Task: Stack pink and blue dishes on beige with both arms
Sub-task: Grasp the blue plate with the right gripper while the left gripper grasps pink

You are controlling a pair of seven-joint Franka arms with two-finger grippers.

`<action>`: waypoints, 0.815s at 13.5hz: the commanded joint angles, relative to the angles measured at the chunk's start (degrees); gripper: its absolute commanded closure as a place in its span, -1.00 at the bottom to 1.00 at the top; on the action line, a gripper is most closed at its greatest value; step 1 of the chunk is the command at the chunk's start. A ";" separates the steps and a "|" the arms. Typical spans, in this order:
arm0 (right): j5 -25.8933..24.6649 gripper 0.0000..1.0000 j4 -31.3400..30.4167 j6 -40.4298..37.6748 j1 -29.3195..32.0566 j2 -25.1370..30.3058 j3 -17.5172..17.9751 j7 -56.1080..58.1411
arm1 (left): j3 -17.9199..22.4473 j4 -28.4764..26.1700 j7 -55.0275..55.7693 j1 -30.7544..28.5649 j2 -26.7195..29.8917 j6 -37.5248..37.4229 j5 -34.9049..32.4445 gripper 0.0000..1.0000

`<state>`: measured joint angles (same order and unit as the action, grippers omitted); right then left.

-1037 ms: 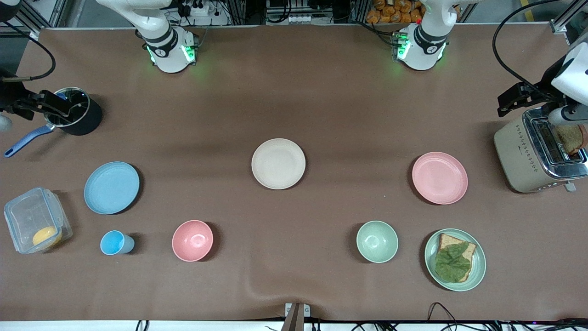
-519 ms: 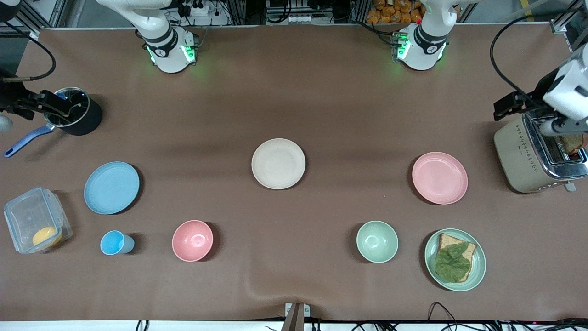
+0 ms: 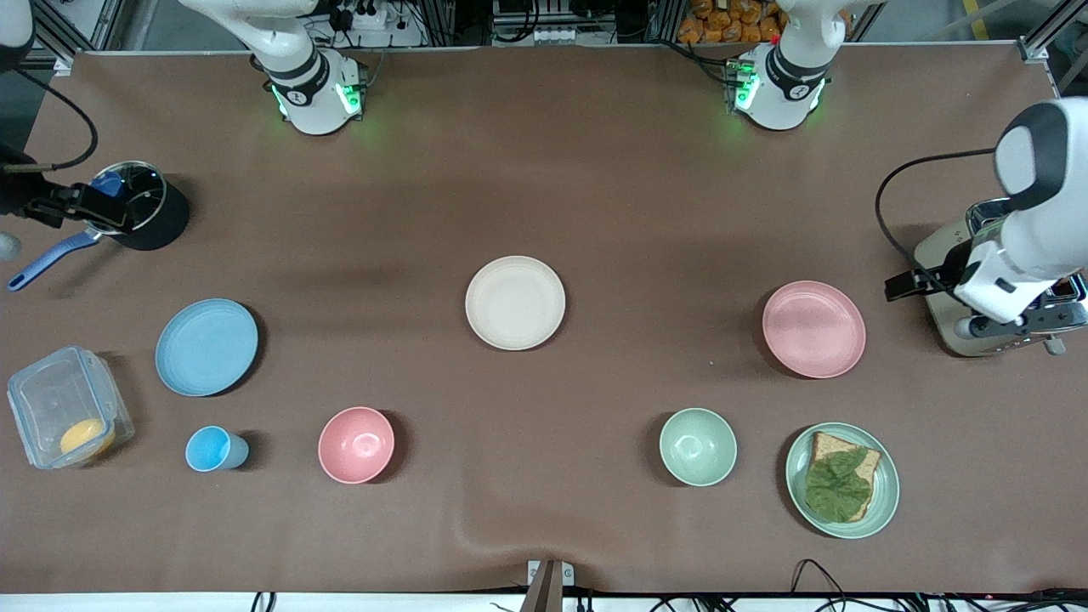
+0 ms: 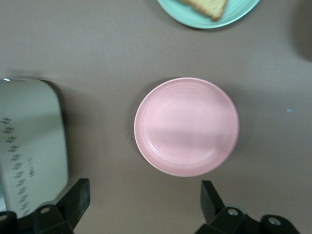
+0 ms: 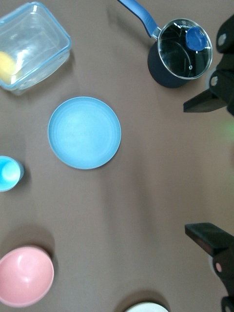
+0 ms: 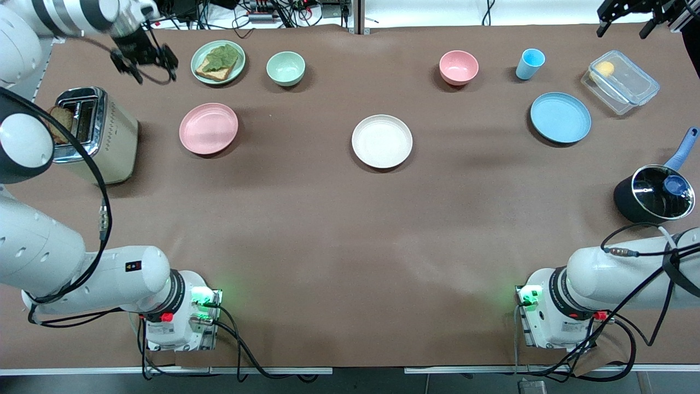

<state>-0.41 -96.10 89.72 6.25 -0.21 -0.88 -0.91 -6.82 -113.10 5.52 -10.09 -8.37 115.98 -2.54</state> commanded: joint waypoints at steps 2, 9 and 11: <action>2.96 -1.00 -3.30 6.15 5.34 -4.52 0.18 4.50 | -0.38 -5.29 -0.86 -3.52 -3.82 6.72 0.08 -1.00; 0.85 -1.00 -3.30 21.09 12.02 -24.03 0.17 11.27 | -0.29 -4.76 0.02 -4.15 -13.94 13.12 0.08 -1.00; 0.85 -1.00 -3.74 25.74 14.31 -27.81 0.17 15.66 | -0.29 -4.85 0.02 -4.15 -15.70 15.24 0.08 -0.96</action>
<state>0.81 -100.88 113.07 17.99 -25.03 -1.55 11.19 -6.92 -118.61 5.52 -14.13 -22.43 129.65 -2.54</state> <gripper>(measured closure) 0.000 0.000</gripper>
